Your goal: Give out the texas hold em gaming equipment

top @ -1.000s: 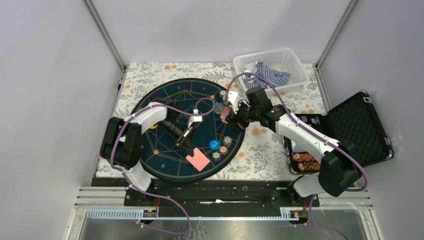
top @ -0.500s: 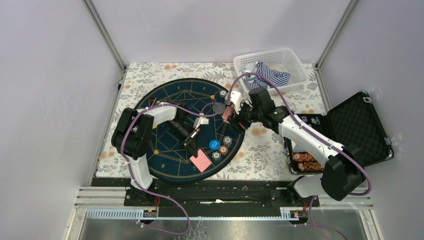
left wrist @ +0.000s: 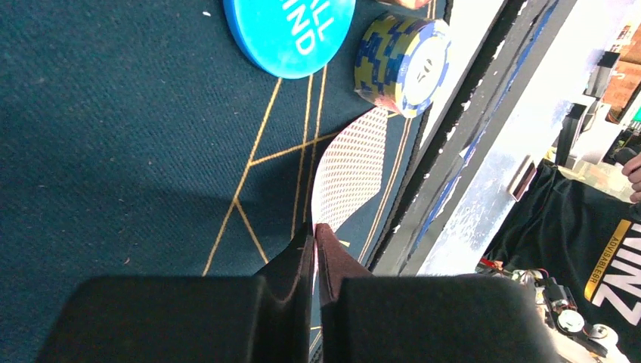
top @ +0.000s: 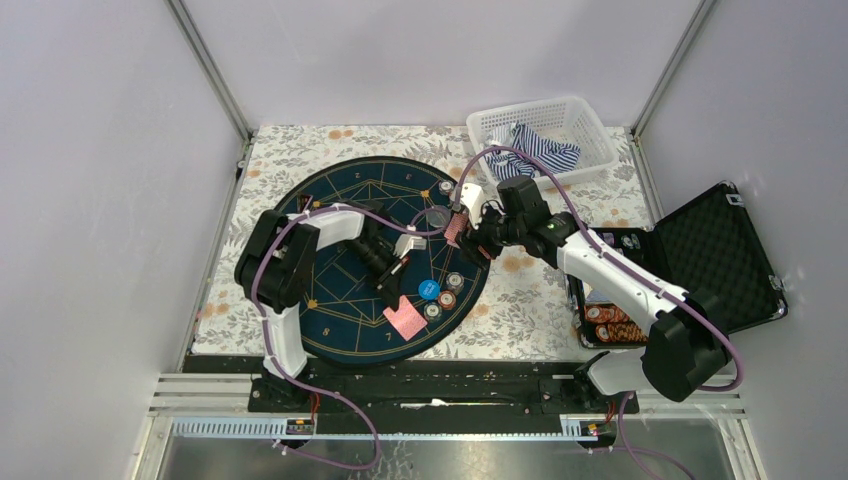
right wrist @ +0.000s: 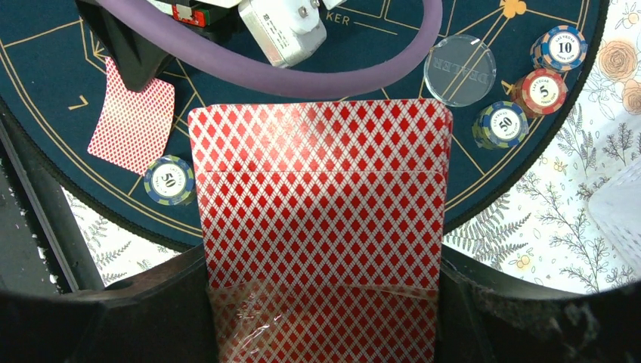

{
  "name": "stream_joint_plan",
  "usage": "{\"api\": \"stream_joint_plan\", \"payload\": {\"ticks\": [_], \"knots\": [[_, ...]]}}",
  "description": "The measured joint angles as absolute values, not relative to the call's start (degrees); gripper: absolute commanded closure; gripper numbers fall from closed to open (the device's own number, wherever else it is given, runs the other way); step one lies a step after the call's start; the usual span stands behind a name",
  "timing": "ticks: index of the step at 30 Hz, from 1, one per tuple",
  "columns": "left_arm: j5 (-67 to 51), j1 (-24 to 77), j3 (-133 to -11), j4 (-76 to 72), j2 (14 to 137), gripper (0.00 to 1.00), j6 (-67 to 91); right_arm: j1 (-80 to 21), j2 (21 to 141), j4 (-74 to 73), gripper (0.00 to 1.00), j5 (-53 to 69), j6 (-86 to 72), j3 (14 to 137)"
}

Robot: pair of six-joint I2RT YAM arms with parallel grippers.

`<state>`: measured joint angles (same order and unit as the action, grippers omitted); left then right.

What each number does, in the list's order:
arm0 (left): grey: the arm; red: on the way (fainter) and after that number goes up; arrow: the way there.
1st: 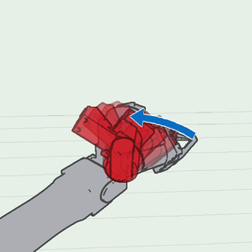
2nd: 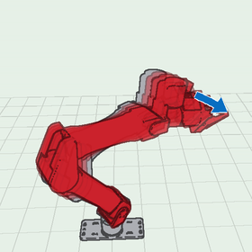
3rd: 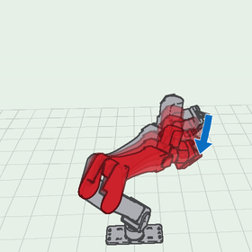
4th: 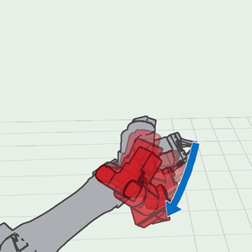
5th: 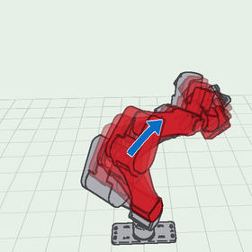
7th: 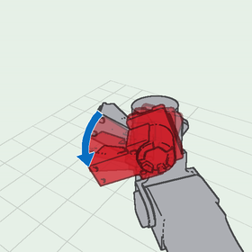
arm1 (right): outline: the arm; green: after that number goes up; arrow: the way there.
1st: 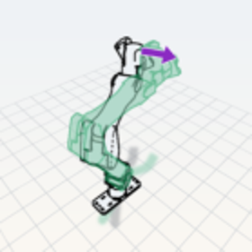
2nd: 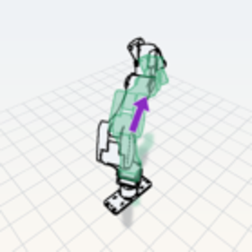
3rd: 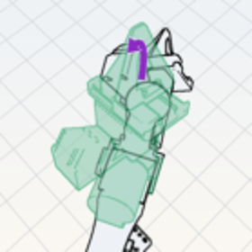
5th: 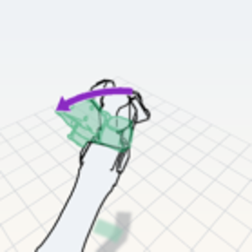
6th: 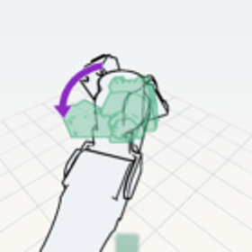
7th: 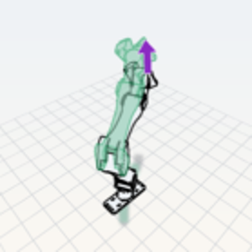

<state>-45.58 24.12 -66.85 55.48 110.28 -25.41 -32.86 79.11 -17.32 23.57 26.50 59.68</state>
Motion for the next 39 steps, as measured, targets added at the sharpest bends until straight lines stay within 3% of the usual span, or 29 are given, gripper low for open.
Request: {"api": "stream_joint_plan", "payload": {"ticks": [4, 8, 11, 16, 29, 32, 39], "knots": [[-44.5, 24.5, -66.8, 54.9, 110.5, 0.75, -25.0, -32.8, 79.1, -17.3, 0.98, 23.6, 26.5, 59.6], [-43.8, 24.9, -66.8, 54.0, 110.4, 0.48, -24.4, -32.8, 79.1, -17.3, 0.98, 23.7, 26.5, 59.5], [-43.4, 24.9, -66.8, 54.2, 109.5, 0.37, -23.1, -32.8, 79.1, -17.3, 0.98, 23.7, 26.5, 59.5], [-38.5, 24.8, -66.8, 53.0, 103.5, 0.02, -21.1, -32.8, 79.1, -17.3, 0.97, 23.8, 26.5, 59.5], [-23.4, 20.4, -65.3, 38.4, 76.1, 0.01, -7.0, -32.8, 79.1, -17.8, 0.96, 26.8, 26.5, 59.6], [-24.1, 19.5, -65.4, 36.0, 72.3, 0.01, -3.8, -32.8, 79.1, -17.9, 0.96, 27.5, 26.6, 59.7], [-36.9, 19.6, -66.6, 32.9, 75.8, 0.01, 3.9, -33.5, 79.8, -18.2, 0.96, 28.3, 27.2, 60.3]]}}
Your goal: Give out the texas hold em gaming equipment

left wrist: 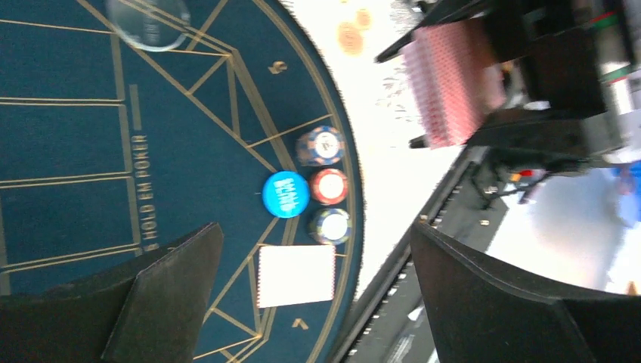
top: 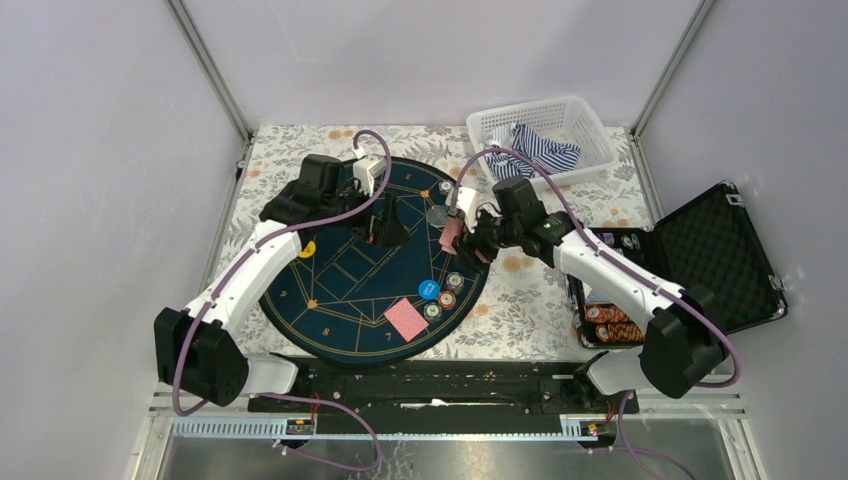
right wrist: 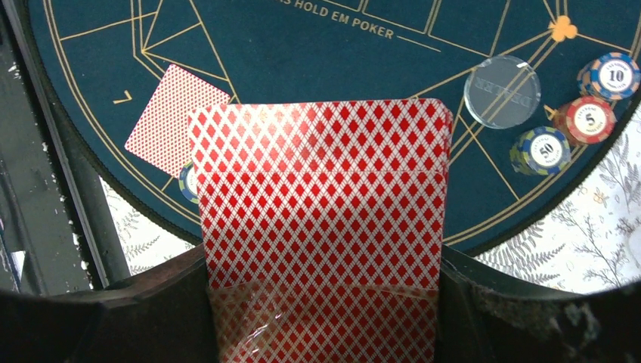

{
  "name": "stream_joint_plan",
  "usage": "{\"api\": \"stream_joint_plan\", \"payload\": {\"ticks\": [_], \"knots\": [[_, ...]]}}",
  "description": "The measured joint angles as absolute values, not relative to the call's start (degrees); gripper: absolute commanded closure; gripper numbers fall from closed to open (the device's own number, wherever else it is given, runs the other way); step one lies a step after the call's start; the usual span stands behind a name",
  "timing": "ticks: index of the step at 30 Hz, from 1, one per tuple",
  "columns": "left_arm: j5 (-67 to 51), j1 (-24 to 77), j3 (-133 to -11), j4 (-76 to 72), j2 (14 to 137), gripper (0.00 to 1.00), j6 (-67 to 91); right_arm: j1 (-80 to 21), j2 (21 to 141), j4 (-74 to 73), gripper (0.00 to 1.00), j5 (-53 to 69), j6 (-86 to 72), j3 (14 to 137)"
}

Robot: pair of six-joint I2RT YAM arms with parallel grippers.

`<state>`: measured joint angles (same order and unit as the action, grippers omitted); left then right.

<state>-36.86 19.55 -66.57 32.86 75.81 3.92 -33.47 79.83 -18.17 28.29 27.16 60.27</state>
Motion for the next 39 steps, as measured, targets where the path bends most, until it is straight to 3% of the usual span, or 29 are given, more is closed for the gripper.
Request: {"api": "stream_joint_plan", "payload": {"ticks": [7, 12, 26, 39], "knots": [[-47.3, 19.6, -65.7, 26.8, 76.2, 0.01, 12.7, -37.2, 82.0, -18.4, 0.96, 27.7, 28.5, 61.1], [-51.2, 19.7, -63.4, 21.2, 78.0, 0.08, 19.0, -39.1, 83.3, -18.6, 0.96, 27.2, 28.9, 62.1], [-52.3, 22.6, -62.3, 18.3, 83.5, 0.49, 23.5, -41.8, 84.1, -19.0, 0.98, 25.7, 29.3, 63.8], [-53.5, 20.6, -60.1, 17.5, 81.5, 0.72, 23.8, -41.8, 84.5, -19.0, 1.00, 23.6, 29.3, 63.8]]}}
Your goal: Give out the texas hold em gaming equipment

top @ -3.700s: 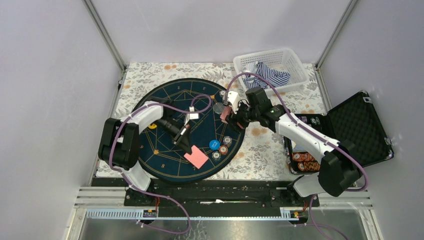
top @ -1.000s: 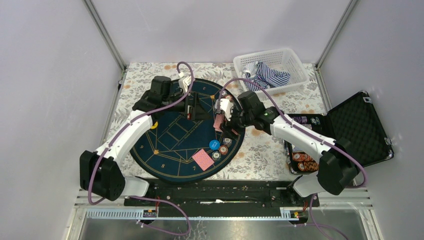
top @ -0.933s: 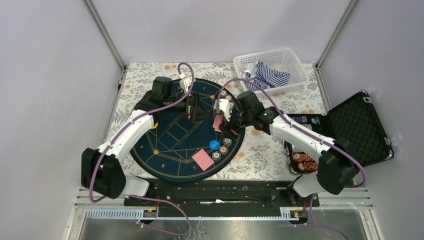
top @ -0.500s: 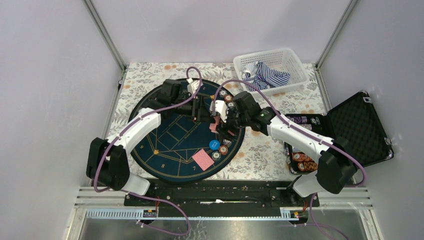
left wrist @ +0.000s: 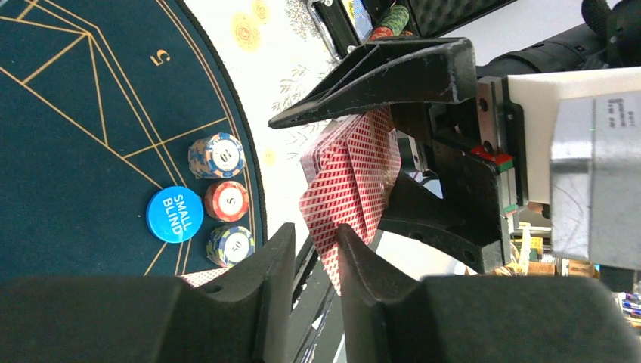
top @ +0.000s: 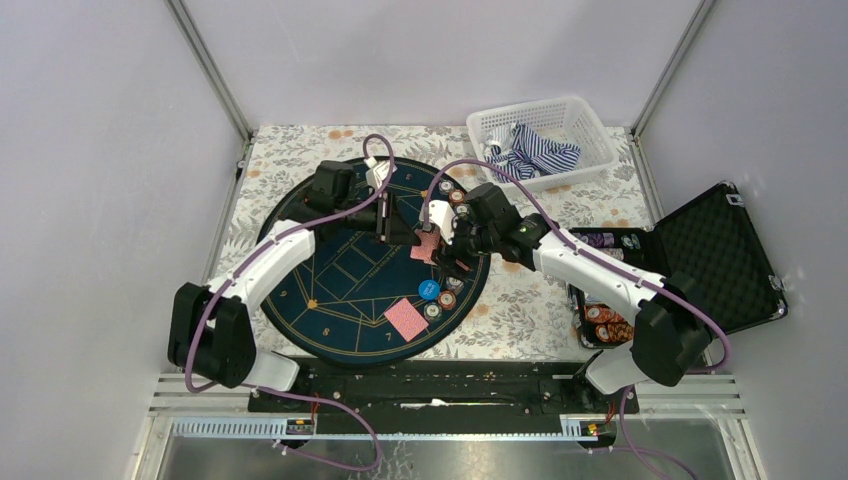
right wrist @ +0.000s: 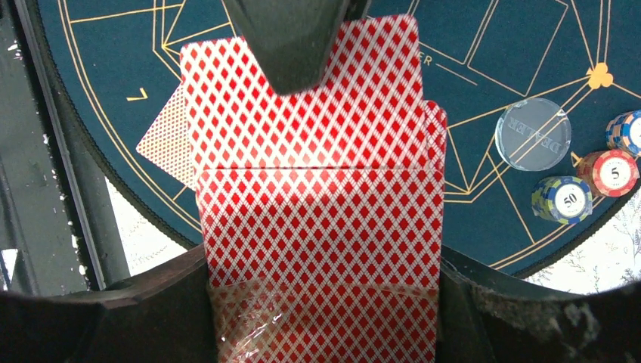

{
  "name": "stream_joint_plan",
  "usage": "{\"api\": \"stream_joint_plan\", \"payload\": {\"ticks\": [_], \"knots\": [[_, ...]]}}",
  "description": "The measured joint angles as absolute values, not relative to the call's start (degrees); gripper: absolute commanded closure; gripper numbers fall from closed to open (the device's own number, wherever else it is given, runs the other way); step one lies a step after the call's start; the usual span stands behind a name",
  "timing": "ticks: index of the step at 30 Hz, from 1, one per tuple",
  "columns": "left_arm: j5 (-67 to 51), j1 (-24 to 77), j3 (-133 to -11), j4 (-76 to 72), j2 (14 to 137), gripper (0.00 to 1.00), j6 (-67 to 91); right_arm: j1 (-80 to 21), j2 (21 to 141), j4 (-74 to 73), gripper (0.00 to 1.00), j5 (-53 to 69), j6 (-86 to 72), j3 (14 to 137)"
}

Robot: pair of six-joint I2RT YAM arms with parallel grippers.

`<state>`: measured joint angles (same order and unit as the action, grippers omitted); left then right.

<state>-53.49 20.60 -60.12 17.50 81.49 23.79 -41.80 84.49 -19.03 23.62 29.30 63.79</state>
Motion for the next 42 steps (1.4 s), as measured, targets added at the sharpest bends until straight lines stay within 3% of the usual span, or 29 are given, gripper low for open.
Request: {"api": "stream_joint_plan", "payload": {"ticks": [3, 7, 10, 14, 19, 21, 36, 42], "knots": [[-53.6, 20.1, -60.0, 17.5, 80.7, 0.70, 23.8, -41.8, 84.5, -19.0, 1.00, 23.5, 29.3, 63.8], [-54.5, 19.8, -60.0, 17.4, 80.0, 0.54, 23.4, -41.8, 84.5, -19.0, 1.00, 23.5, 29.3, 63.8], [-55.6, 19.9, -60.0, 17.1, 79.9, 0.53, 23.6, -41.8, 84.5, -18.9, 1.00, 23.6, 29.3, 63.8], [-55.5, 20.4, -60.0, 17.3, 79.9, 0.64, 23.0, -41.8, 84.5, -18.9, 1.00, 23.6, 29.3, 63.8], [-54.8, 20.2, -60.0, 19.7, 80.0, 0.93, 21.2, -41.8, 84.5, -18.9, 1.00, 23.5, 29.3, 63.8], [-54.9, 19.6, -60.0, 20.1, 80.0, 0.99, 20.7, -41.8, 84.5, -19.0, 1.00, 23.3, 29.3, 63.8], [-53.6, 10.6, -59.6, 26.2, 75.3, 1.00, 15.1, -41.8, 84.5, -18.8, 1.00, 23.0, 29.3, 63.8], [-53.2, 2.4, -59.7, 35.2, 71.8, 1.00, 6.7, -41.8, 84.5, -18.5, 1.00, 23.1, 29.3, 63.8]]}}
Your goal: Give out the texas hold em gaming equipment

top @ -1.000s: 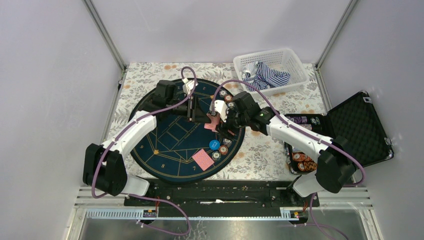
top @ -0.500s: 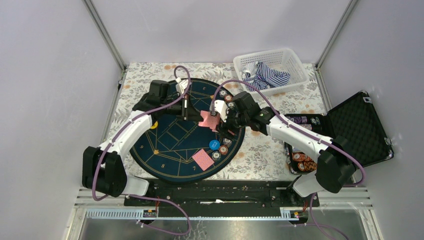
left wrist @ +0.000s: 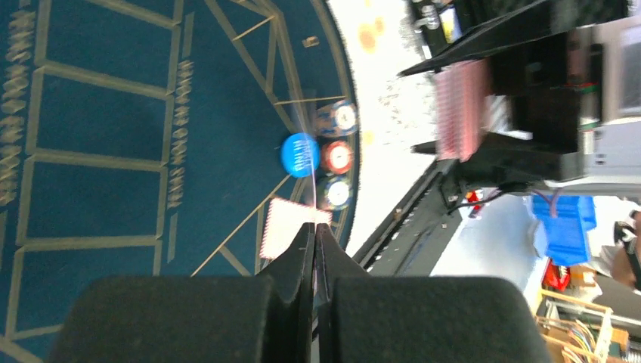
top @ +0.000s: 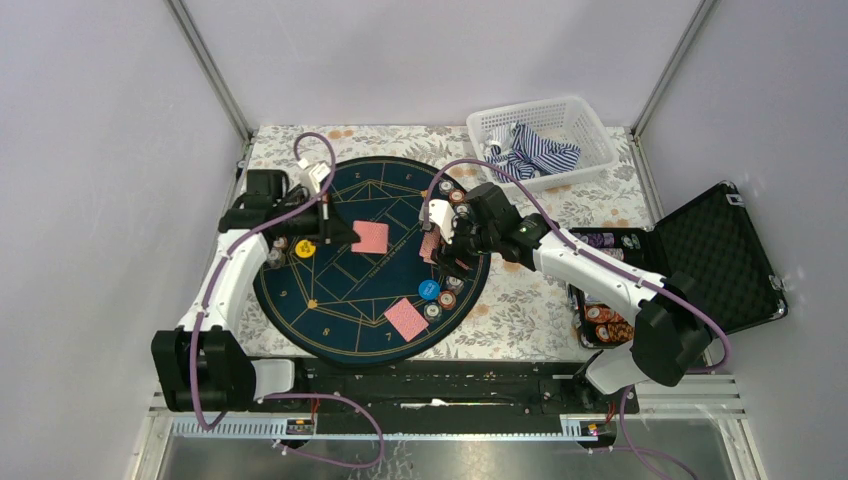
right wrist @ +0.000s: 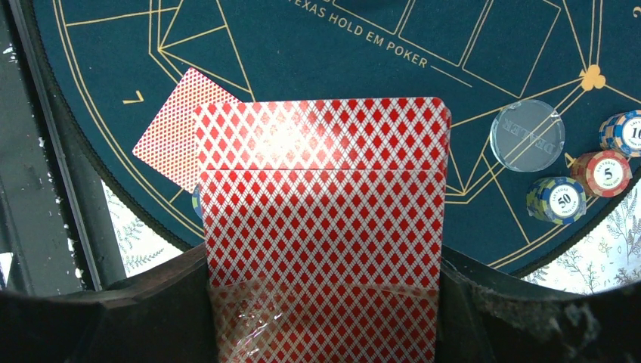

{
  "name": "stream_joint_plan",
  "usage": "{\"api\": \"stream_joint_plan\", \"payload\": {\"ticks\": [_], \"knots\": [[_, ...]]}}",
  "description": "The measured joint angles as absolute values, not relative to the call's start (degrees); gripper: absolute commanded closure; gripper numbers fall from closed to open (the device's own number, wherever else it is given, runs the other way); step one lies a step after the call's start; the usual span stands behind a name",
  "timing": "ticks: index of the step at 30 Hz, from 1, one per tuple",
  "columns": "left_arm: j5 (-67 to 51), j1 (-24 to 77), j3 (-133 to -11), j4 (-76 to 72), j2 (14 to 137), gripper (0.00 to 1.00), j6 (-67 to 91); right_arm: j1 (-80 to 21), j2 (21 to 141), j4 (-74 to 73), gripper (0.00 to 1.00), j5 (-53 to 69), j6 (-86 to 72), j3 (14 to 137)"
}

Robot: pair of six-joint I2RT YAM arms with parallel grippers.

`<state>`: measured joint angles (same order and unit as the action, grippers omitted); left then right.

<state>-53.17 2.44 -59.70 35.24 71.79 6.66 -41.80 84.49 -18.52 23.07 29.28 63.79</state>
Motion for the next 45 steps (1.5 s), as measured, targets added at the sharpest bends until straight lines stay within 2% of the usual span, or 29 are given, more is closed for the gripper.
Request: {"api": "stream_joint_plan", "payload": {"ticks": [12, 21, 31, 45], "knots": [[-50.3, -21.5, -62.3, 63.4, 77.7, 1.00, -25.5, -41.8, 84.5, -18.5, 1.00, 23.1, 29.3, 63.8], [-45.7, -32.7, -64.0, 74.9, 85.0, 1.00, -48.0, -41.8, 84.5, -18.5, 1.00, 23.1, 29.3, 63.8], [-40.9, -37.7, -61.0, 69.8, 92.5, 0.97, -53.2, -41.8, 84.5, -18.5, 1.00, 23.1, 29.3, 63.8], [-38.3, -39.2, -61.7, 56.7, 99.9, 0.77, -48.3, -41.8, 84.5, -18.5, 1.00, 23.1, 29.3, 63.7]]}}
